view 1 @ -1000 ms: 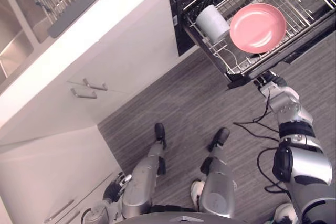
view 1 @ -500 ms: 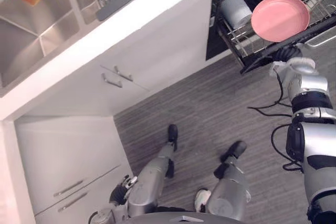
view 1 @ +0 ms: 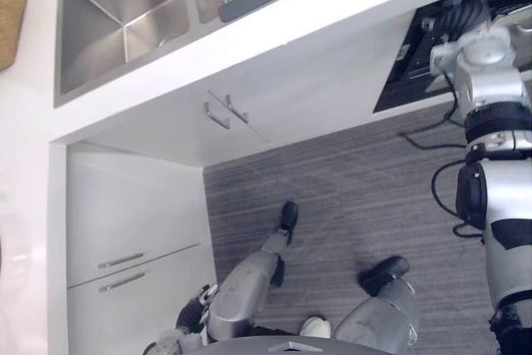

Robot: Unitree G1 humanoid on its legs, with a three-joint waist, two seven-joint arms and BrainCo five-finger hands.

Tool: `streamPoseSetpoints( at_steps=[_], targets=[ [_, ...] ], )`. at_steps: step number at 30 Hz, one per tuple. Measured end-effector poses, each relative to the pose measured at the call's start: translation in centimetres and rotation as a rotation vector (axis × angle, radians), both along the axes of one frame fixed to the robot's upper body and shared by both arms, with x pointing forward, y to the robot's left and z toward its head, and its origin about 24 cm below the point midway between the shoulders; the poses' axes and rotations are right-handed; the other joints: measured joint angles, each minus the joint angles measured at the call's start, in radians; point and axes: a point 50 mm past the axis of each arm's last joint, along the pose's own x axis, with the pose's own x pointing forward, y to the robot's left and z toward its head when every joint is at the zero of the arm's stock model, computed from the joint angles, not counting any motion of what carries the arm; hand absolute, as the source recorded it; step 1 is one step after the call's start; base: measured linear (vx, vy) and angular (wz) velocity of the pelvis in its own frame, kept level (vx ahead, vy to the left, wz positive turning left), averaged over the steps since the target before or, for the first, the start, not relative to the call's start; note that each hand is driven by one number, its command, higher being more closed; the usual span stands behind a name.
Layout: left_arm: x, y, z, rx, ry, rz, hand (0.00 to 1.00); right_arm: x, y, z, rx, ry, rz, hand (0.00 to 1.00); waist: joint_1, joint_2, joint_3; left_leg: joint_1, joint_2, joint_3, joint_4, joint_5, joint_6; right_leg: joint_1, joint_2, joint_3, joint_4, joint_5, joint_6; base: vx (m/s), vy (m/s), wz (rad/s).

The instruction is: Walk over to the sink, pick up the cup, carry it to the dishwasher, place the cup inside the dishwasher, then close the dishwasher door

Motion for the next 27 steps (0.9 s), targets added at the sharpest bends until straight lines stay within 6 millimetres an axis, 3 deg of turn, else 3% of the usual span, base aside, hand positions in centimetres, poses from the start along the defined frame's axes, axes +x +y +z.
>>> streamPoseSetpoints(
  at_steps=[1, 2, 7, 10, 13, 16, 18, 19, 22, 23, 25, 27],
  targets=[
    [-0.2, 0.0, -0.1, 0.003, 0.006, -0.013, 0.0, 0.0, 0.2, 0.2, -0.011, -0.015, 0.014, 1.0, -0.003, 0.006, -0.004, -0.001, 0.002, 0.0, 0.0, 0.0, 0.0, -0.002, 0.0, 0.0, 0.005, -0.003, 0.0, -0.04, -0.092, -0.02],
    [-0.3, 0.1, -0.1, 0.008, 0.009, -0.023, 0.0, 0.0, 0.3, 0.4, -0.022, -0.03, 0.023, 0.0, -0.004, 0.009, -0.007, 0.002, 0.004, 0.0, 0.0, -0.002, 0.0, -0.001, 0.001, 0.001, 0.009, -0.006, 0.0, -0.04, -0.093, -0.02],
    [-0.5, 0.7, -0.1, 0.008, 0.017, -0.017, 0.0, -0.3, 0.3, 0.6, -0.076, -0.055, 0.043, 0.0, -0.004, 0.009, -0.007, 0.007, 0.021, 0.008, 0.0, -0.006, 0.001, 0.008, 0.024, 0.0, -0.009, -0.006, -0.01, -0.03, -0.099, -0.05],
    [-0.6, 1.3, -0.1, 0.008, 0.022, -0.016, 0.0, -0.7, -0.2, -0.4, -0.04, -0.094, 0.058, 0.0, -0.003, 0.008, -0.006, 0.019, 0.034, 0.012, 0.0, -0.01, 0.007, 0.035, 0.053, -0.006, -0.055, 0.011, -0.01, 0.03, -0.079, -0.07],
    [-0.5, 1.7, 0.0, -0.003, 0.014, 0.027, 0.0, -1.7, -1.8, -2.9, 0.061, -0.123, 0.051, 0.0, -0.008, 0.003, -0.002, 0.035, 0.047, 0.019, 0.0, -0.015, 0.006, 0.076, 0.089, -0.019, -0.118, 0.046, -0.005, 0.07, -0.072, -0.06],
    [-0.3, 2.5, 0.1, 0.005, 0.002, 0.072, 0.0, -2.9, -3.1, -7.5, 0.243, -0.121, 0.067, 0.0, -0.027, -0.027, 0.02, 0.06, 0.069, 0.067, 0.0, -0.024, 0.006, 0.123, 0.138, -0.021, -0.201, 0.082, -0.007, 0.05, -0.055, -0.15],
    [-0.2, 2.7, 0.2, -0.051, -0.017, 0.113, 0.0, -4.6, -3.2, -13.1, 0.419, -0.123, 0.105, 0.0, -0.05, -0.066, 0.026, 0.079, 0.088, 0.078, 0.0, -0.036, 0.0, 0.161, 0.184, -0.02, -0.282, 0.117, -0.009, 0.04, -0.093, -0.25],
    [-0.2, 2.8, 0.2, -0.058, -0.02, 0.12, 0.0, -5.1, -3.0, -14.7, 0.467, -0.117, 0.111, 0.0, -0.059, -0.078, 0.025, 0.085, 0.092, 0.082, 0.0, -0.038, -0.004, 0.171, 0.194, -0.019, -0.303, 0.126, -0.01, 0.05, -0.097, -0.27],
    [0.0, 3.4, 0.5, -0.069, -0.051, 0.18, 0.0, -8.8, -1.3, -24.3, 0.706, -0.013, 0.073, 0.0, -0.086, -0.158, -0.011, 0.121, 0.113, 0.126, -0.001, -0.057, -0.019, 0.207, 0.241, 0.013, -0.394, 0.163, -0.008, 0.03, -0.063, -0.38],
    [0.0, 3.6, 0.5, -0.071, -0.055, 0.194, 0.0, -9.6, -1.0, -25.8, 0.729, 0.016, 0.057, 0.0, -0.091, -0.169, -0.023, 0.126, 0.117, 0.132, -0.001, -0.061, -0.015, 0.213, 0.248, 0.017, -0.406, 0.167, -0.008, 0.02, -0.077, -0.42],
    [-0.1, 4.3, 0.6, -0.061, -0.067, 0.232, 0.0, -13.3, 0.0, -31.1, 0.808, 0.146, 0.0, 0.0, -0.104, -0.211, -0.067, 0.163, 0.127, 0.161, -0.006, -0.079, -0.015, 0.244, 0.268, 0.039, -0.444, 0.173, -0.005, 0.0, -0.07, -0.37],
    [-0.4, 4.7, 0.5, -0.045, -0.067, 0.246, 0.0, -15.9, 0.2, -34.3, 0.871, 0.231, -0.058, 0.0, -0.106, -0.23, -0.107, 0.191, 0.132, 0.183, -0.007, -0.096, -0.019, 0.26, 0.278, 0.061, -0.46, 0.168, -0.006, -0.01, -0.044, -0.35]
  ],
)
